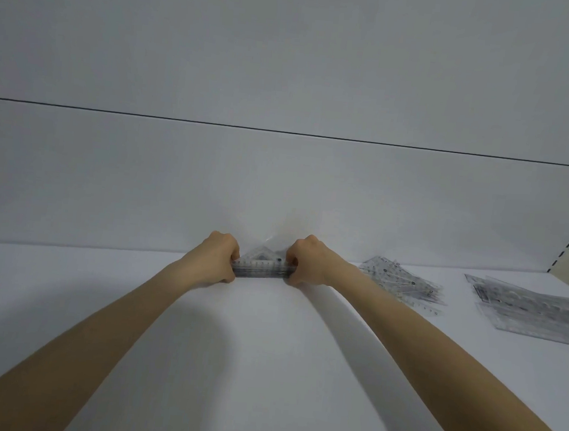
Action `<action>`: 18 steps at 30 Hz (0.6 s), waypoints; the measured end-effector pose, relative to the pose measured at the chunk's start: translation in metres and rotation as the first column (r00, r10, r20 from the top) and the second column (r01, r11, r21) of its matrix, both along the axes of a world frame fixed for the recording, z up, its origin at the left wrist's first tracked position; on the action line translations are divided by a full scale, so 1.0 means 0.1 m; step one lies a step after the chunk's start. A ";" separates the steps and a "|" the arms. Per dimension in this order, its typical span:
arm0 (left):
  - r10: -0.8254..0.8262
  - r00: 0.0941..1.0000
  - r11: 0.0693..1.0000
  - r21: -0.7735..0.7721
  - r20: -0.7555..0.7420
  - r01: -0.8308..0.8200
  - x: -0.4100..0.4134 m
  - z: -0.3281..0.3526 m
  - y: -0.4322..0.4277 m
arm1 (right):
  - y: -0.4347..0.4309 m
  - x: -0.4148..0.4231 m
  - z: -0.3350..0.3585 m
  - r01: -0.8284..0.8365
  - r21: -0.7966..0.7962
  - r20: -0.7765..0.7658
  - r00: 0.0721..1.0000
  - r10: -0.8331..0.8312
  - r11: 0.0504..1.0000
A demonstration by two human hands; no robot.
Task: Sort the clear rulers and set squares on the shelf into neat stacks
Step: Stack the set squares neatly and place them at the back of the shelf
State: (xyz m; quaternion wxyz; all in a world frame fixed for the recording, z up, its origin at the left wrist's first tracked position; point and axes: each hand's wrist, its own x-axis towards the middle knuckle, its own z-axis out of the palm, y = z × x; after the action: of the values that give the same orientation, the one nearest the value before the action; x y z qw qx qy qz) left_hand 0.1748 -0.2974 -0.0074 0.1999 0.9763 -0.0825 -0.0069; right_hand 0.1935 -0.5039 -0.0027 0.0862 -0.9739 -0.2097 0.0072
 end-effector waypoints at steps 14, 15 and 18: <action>-0.028 0.998 0.998 0.059 -0.057 0.031 0.08 0.03 -0.05 | 0.09 0.04 0.08 -0.010 0.071 -0.096 0.995 0.016 0.997; -0.038 0.998 0.996 0.074 -0.058 0.042 0.09 0.05 -0.06 | 0.10 0.04 0.08 -0.010 0.068 -0.099 0.995 0.017 0.998; -0.053 0.996 0.993 0.106 -0.067 0.060 0.11 0.07 -0.06 | 0.11 0.06 0.09 -0.018 0.069 -0.100 0.995 0.025 0.997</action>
State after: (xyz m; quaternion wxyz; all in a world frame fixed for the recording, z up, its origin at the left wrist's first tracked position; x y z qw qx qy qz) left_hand 0.1858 -0.3033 -0.0009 0.1490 0.9823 -0.1029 -0.0481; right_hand 0.1994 -0.4927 0.0061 0.1299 -0.9665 -0.2156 0.0503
